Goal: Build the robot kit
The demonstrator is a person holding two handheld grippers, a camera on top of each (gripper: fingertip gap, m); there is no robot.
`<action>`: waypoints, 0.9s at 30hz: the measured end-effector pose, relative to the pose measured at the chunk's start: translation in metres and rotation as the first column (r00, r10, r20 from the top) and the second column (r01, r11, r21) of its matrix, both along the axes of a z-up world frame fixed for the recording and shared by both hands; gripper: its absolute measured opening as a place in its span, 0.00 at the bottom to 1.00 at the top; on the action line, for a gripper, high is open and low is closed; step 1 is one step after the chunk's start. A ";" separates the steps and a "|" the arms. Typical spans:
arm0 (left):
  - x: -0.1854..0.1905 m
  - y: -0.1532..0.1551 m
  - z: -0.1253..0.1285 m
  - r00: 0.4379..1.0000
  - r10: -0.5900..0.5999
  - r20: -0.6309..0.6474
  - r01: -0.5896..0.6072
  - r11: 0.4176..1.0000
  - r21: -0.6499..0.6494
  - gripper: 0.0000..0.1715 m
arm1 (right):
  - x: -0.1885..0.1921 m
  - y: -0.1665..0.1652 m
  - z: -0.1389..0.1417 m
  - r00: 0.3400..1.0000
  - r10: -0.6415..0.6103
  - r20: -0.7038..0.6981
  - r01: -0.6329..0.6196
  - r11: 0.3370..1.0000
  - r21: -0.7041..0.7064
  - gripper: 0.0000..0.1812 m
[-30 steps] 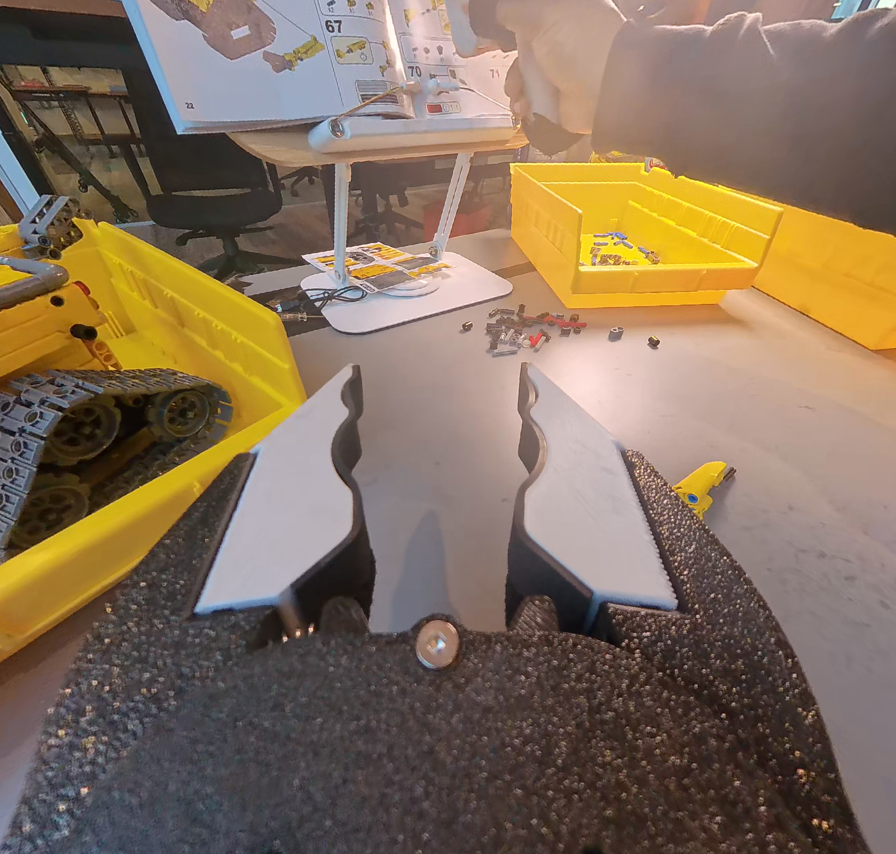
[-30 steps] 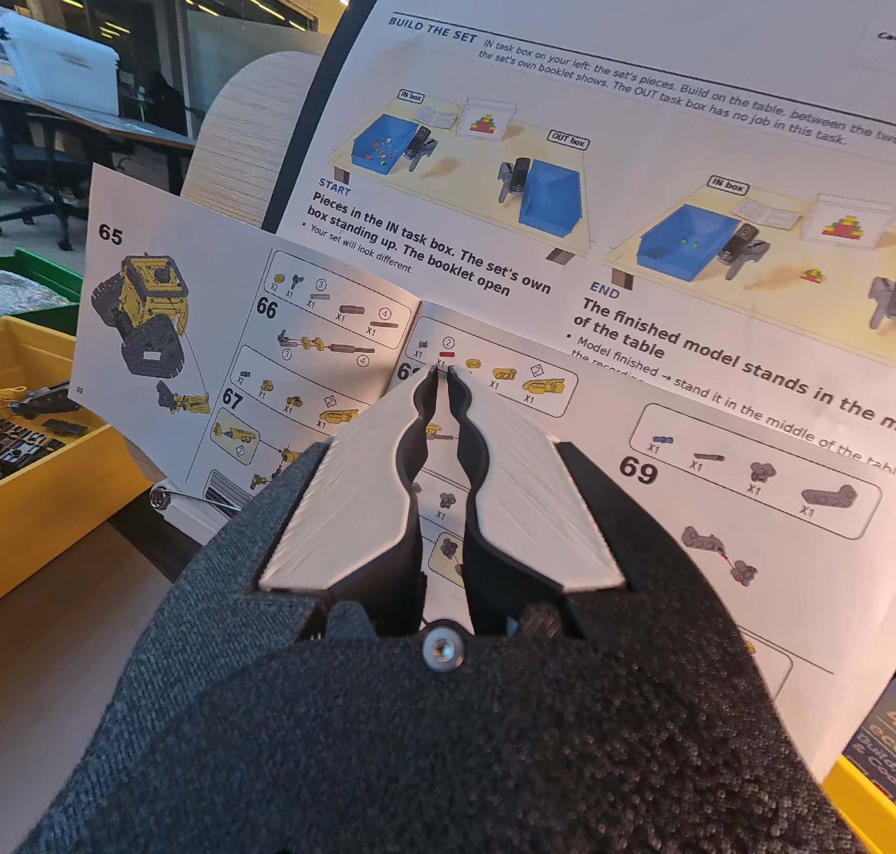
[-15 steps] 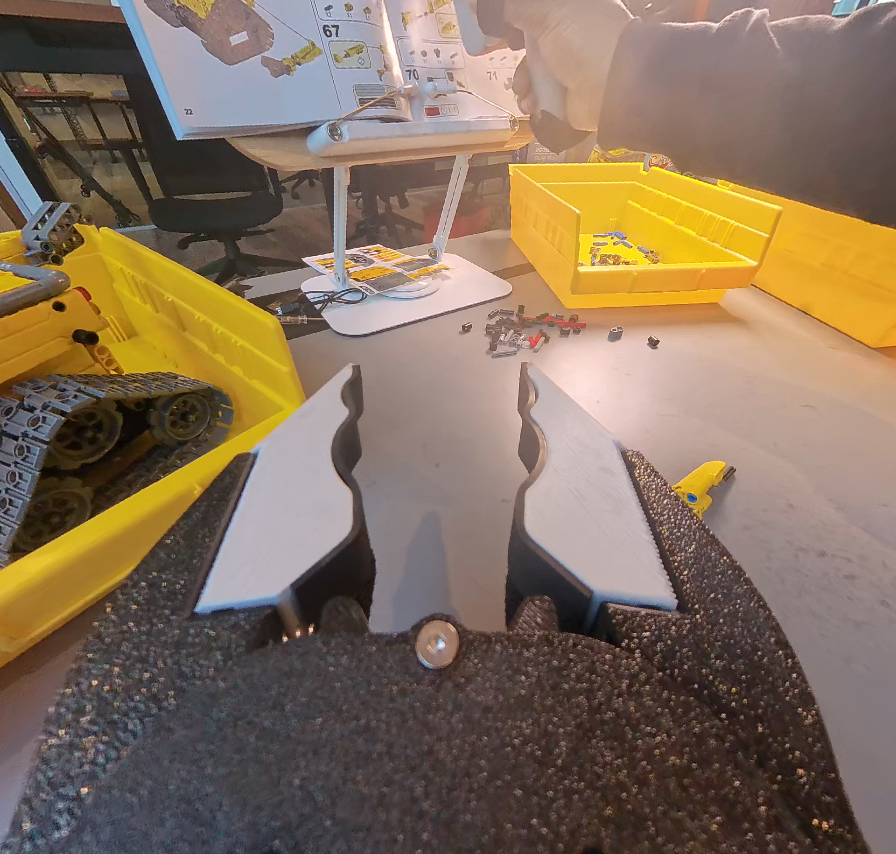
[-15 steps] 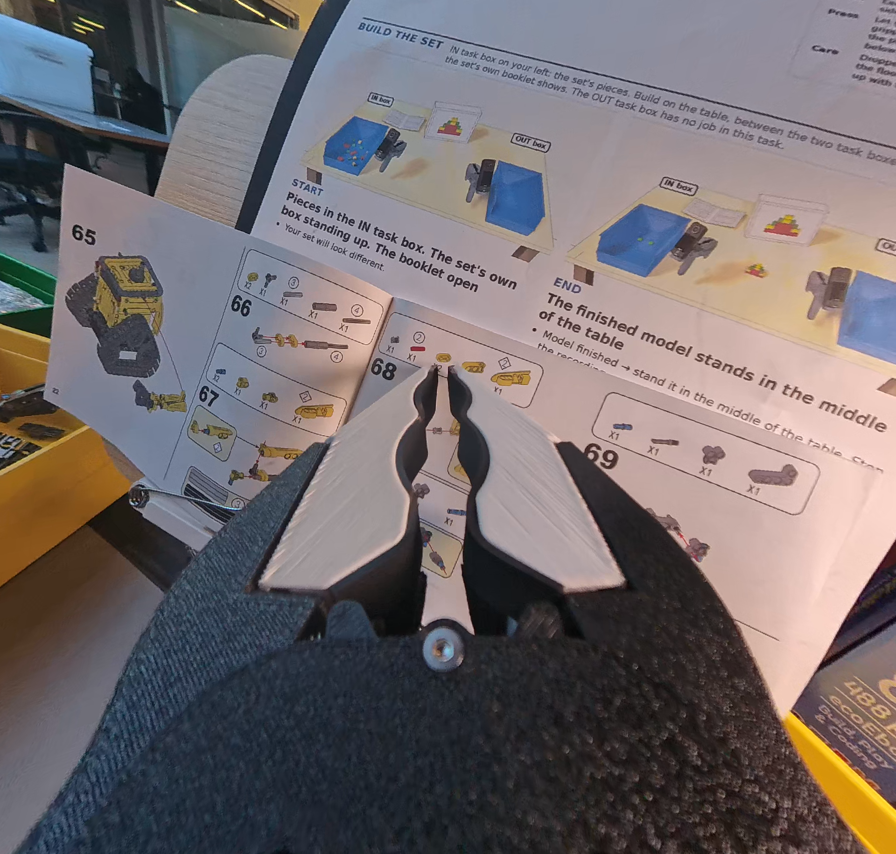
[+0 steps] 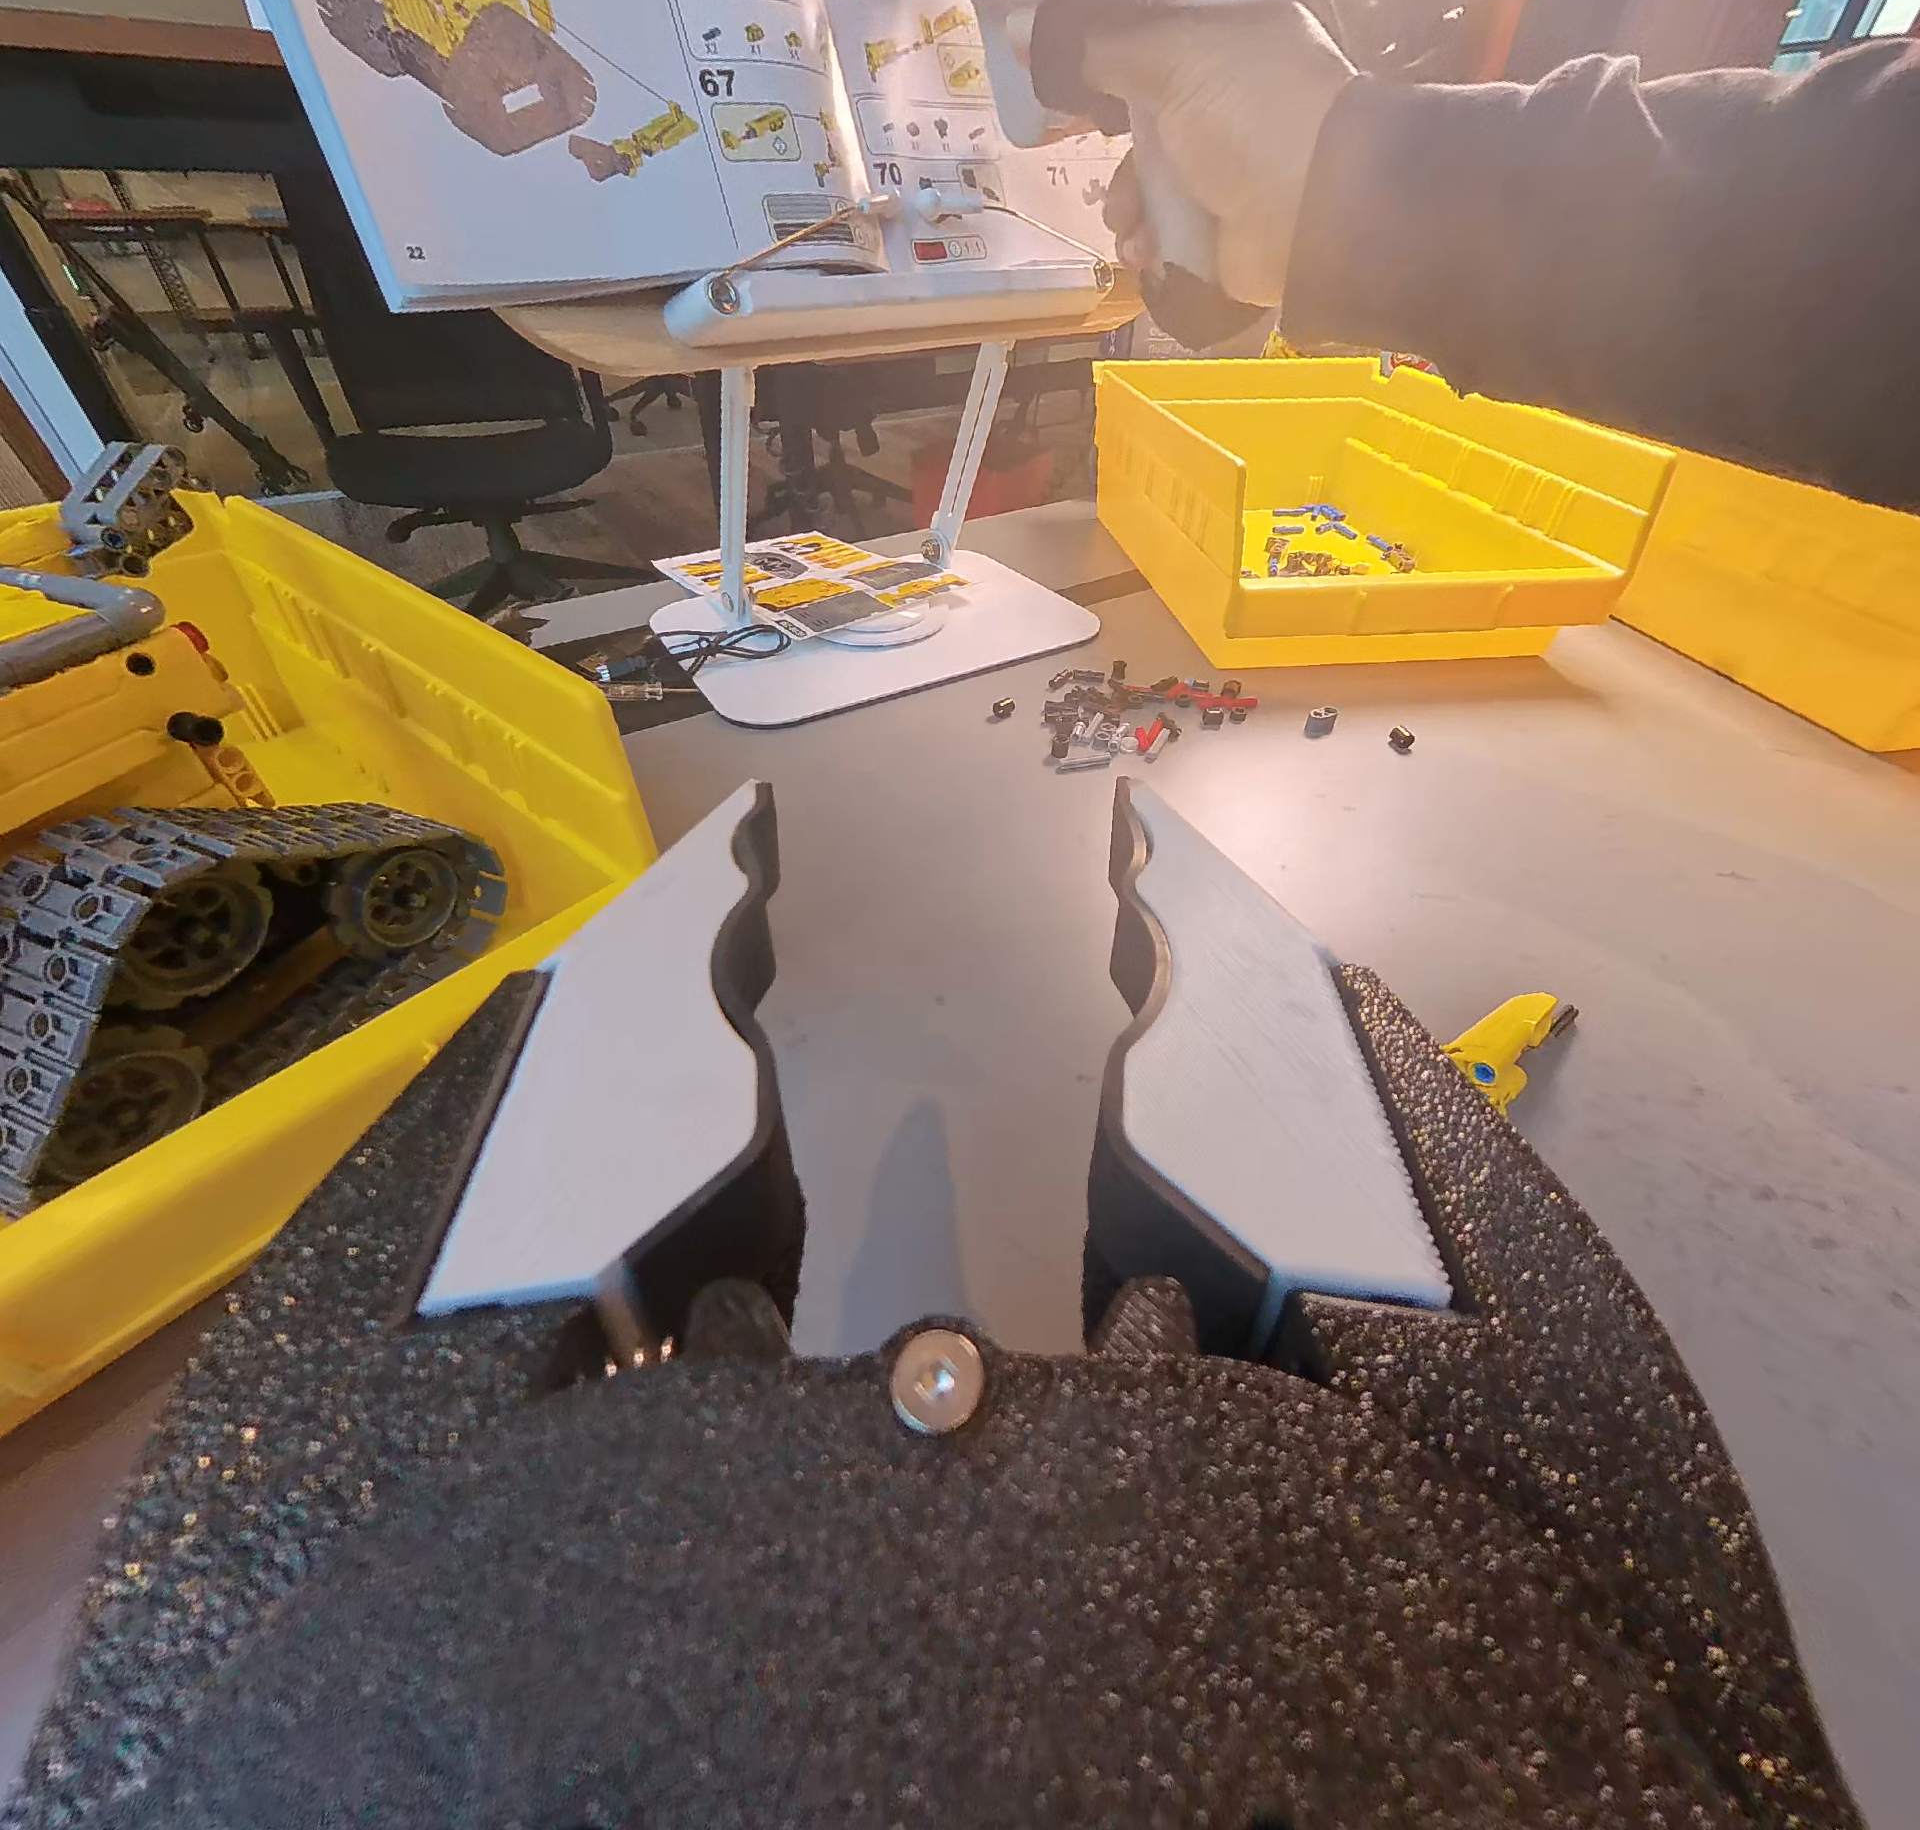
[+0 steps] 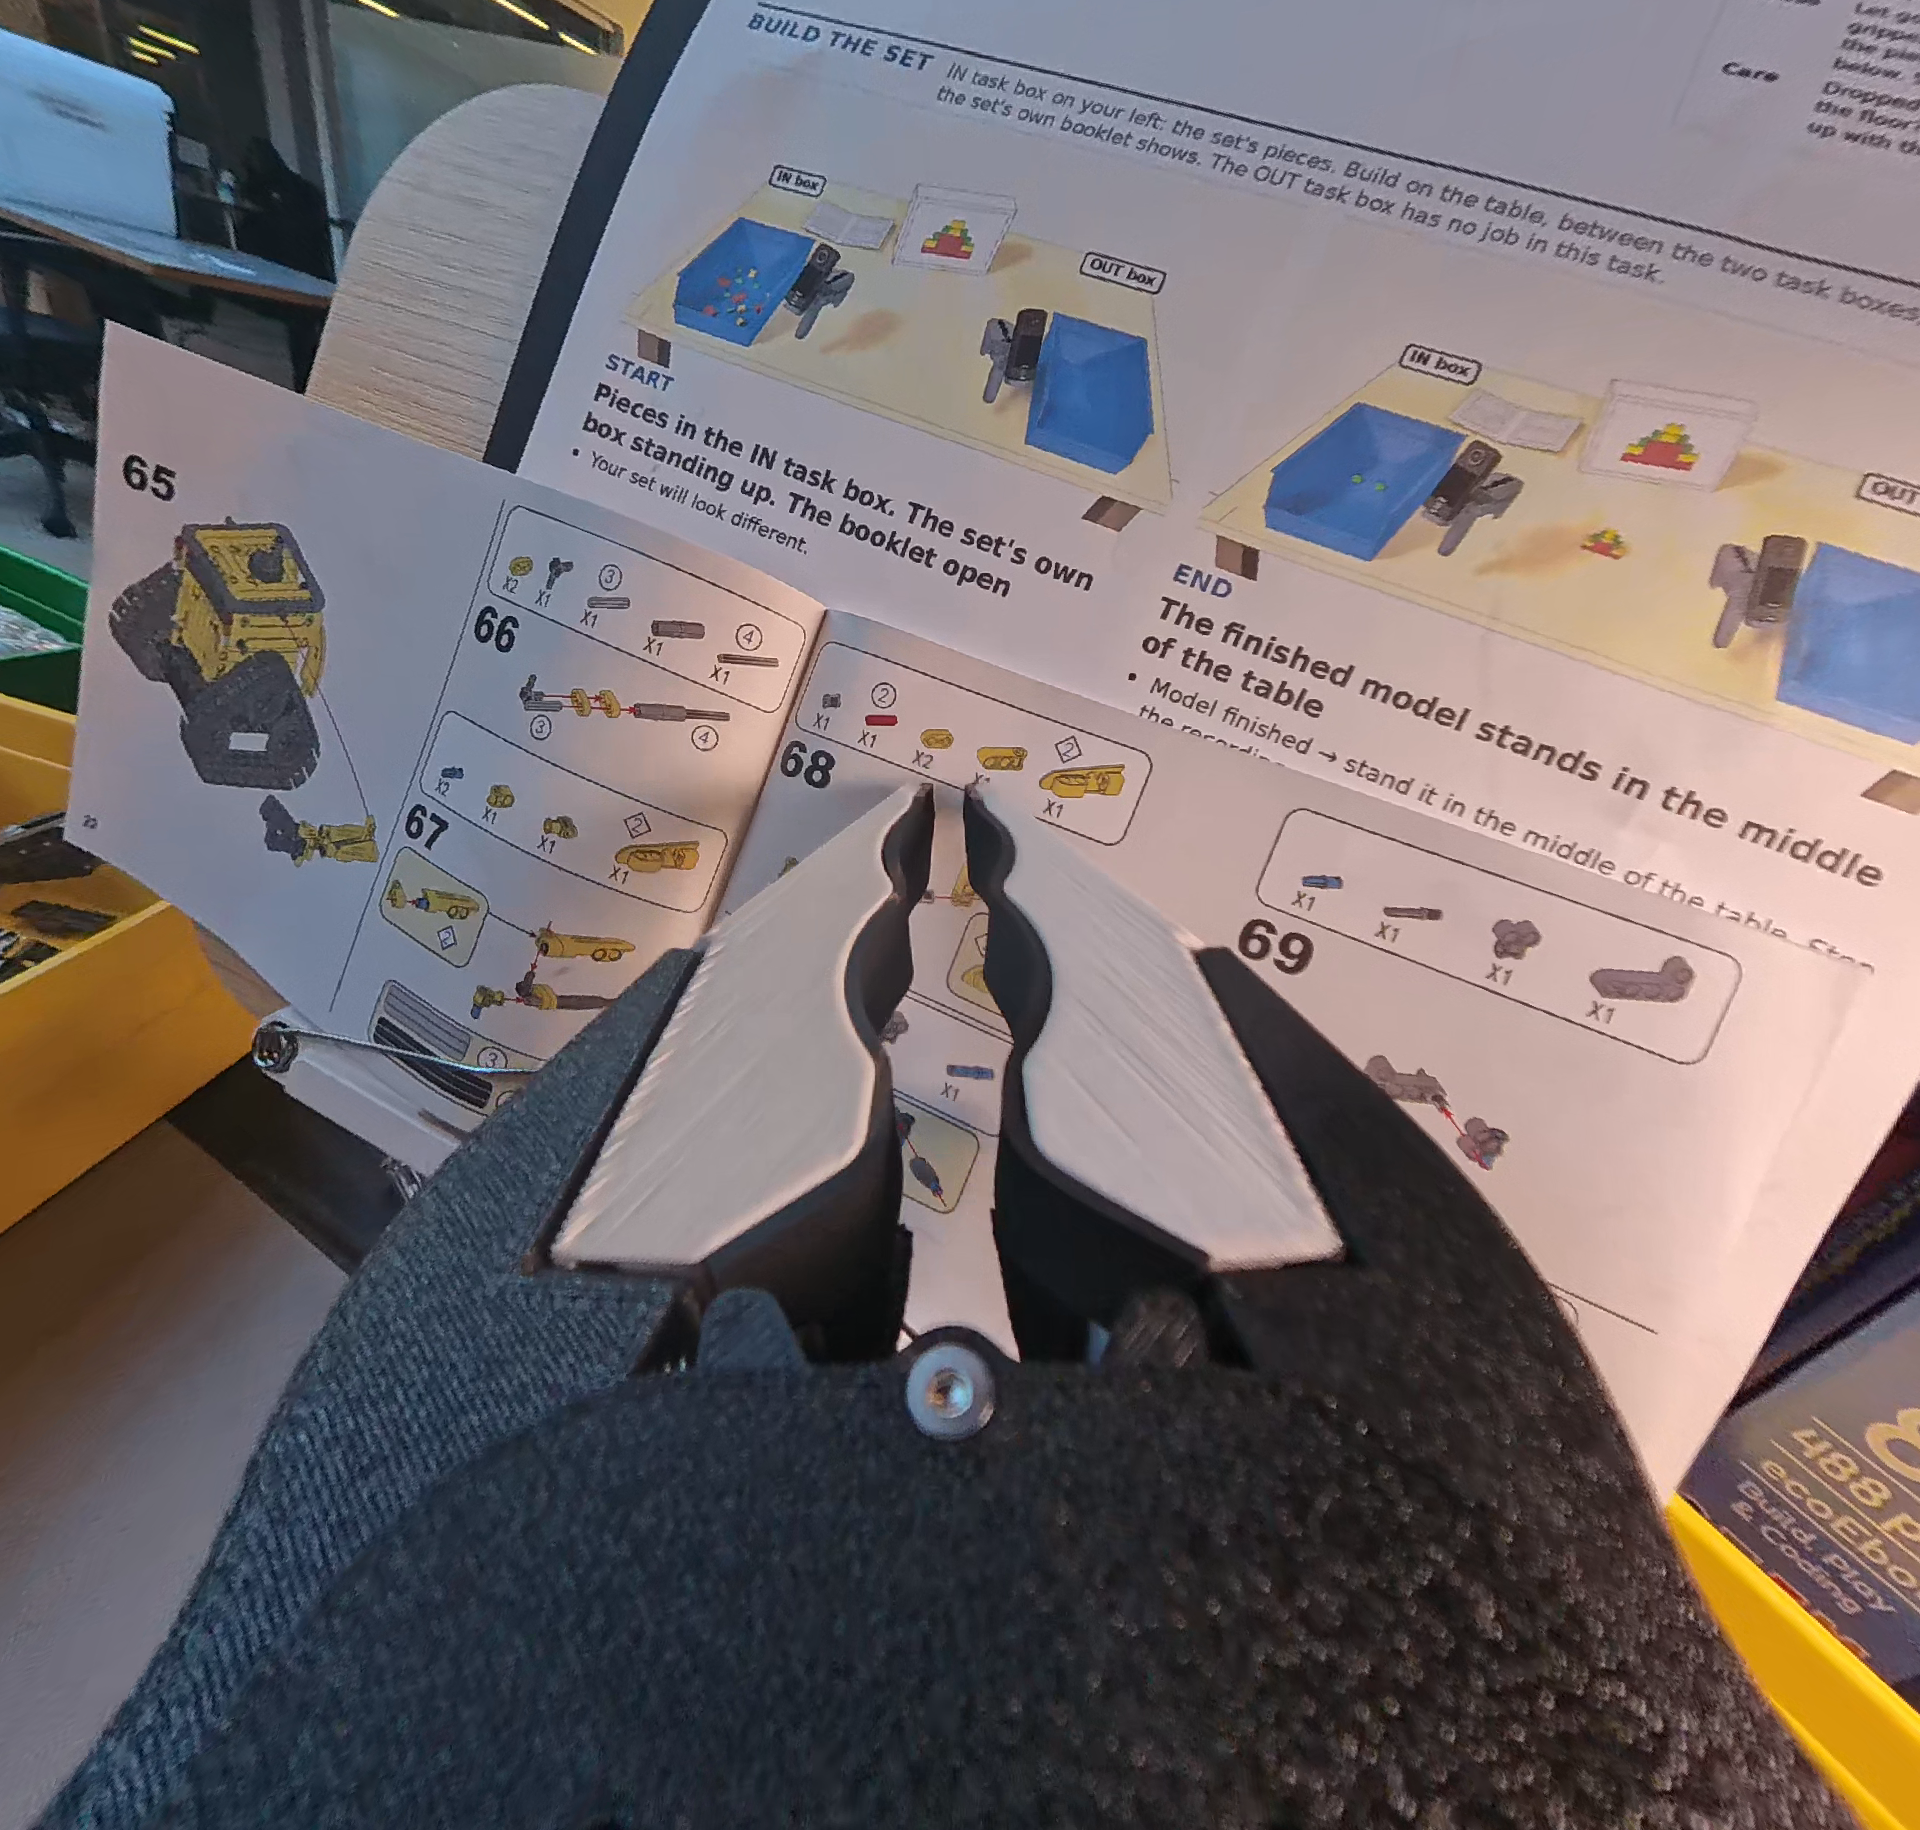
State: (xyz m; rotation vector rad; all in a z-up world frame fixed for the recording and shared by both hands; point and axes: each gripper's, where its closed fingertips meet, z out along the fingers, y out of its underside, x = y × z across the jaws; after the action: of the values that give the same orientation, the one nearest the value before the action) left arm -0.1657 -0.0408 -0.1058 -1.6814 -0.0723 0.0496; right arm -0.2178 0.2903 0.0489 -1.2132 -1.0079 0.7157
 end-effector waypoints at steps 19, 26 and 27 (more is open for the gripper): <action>0.001 0.002 -0.003 1.000 -0.002 -0.015 0.002 1.000 -0.015 0.37 | 0.039 -0.033 -0.001 0.997 0.057 -0.053 -0.059 0.998 -0.025 0.09; 0.002 0.004 -0.008 0.999 -0.004 -0.040 0.002 0.999 -0.034 0.37 | 0.099 -0.105 -0.035 0.987 0.161 0.005 -0.161 0.987 -0.012 0.17; 0.002 0.004 -0.008 0.999 -0.006 -0.036 0.005 0.999 -0.032 0.37 | 0.108 -0.116 -0.043 0.983 0.183 0.019 -0.182 0.983 -0.027 0.18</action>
State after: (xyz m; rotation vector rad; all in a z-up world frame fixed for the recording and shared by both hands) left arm -0.1633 -0.0370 -0.1141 -1.7122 -0.0398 0.0773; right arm -0.1099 0.1747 0.0060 -1.1621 -1.1414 0.8618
